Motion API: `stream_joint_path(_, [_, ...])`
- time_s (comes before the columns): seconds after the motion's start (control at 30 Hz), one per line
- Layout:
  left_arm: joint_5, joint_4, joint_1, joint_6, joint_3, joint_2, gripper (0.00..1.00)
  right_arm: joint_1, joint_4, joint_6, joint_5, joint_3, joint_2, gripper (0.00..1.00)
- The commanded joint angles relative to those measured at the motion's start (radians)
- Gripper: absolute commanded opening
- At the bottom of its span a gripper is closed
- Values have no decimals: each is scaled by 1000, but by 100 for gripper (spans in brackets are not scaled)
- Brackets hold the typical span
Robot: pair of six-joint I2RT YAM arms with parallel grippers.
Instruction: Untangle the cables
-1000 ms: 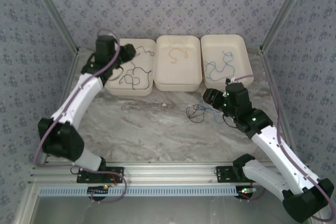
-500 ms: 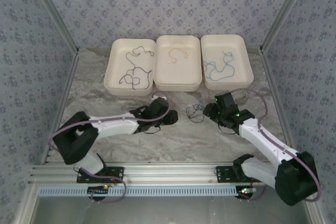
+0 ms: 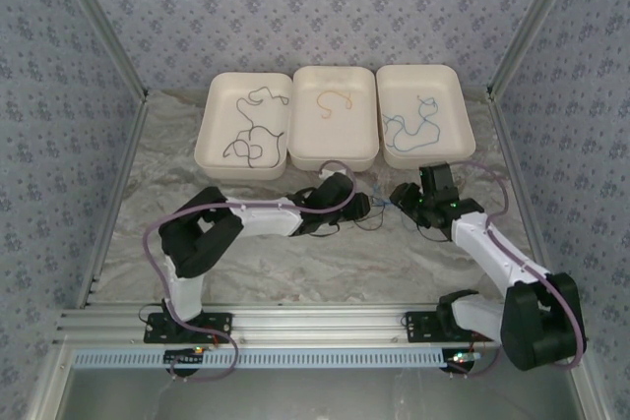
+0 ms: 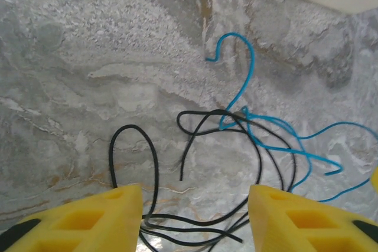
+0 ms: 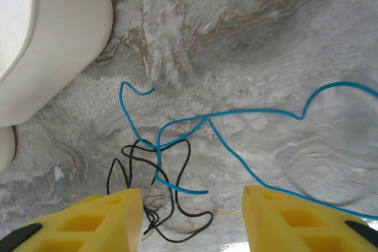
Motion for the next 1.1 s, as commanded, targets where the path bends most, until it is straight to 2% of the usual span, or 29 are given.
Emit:
stream_joint_path(0.0, [-15,15,-5,-7,10,30,48,-3,-7,0,-82,10,29,49])
stream_joint_path(0.13, [-12,31,-9,-7,10,58,35,41,-22,184,-8,-11,-40,52])
stream_joint_path(0.2, [-9,41,-14,-12,6,71,30,54,29,289,10,-49,-86,53])
stream_joint_path(0.3, [-14,66,-22,-25,-14,77,27,73,59,423,63,-77,-136,55])
stream_joint_path(0.53, [-26,83,-33,-32,-31,71,15,78,143,651,70,-94,-64,55])
stream_joint_path(0.63, [-28,86,-36,-32,-32,71,14,96,175,739,79,-111,-33,53])
stream_joint_path(0.8, [-32,97,-41,-33,-42,67,12,90,196,766,130,-106,9,49])
stream_joint_path(0.97, [-33,106,-44,-38,-51,62,9,62,286,771,104,-94,104,41])
stream_joint_path(1.07, [-34,106,-44,-36,-52,58,8,58,315,769,76,-72,158,30])
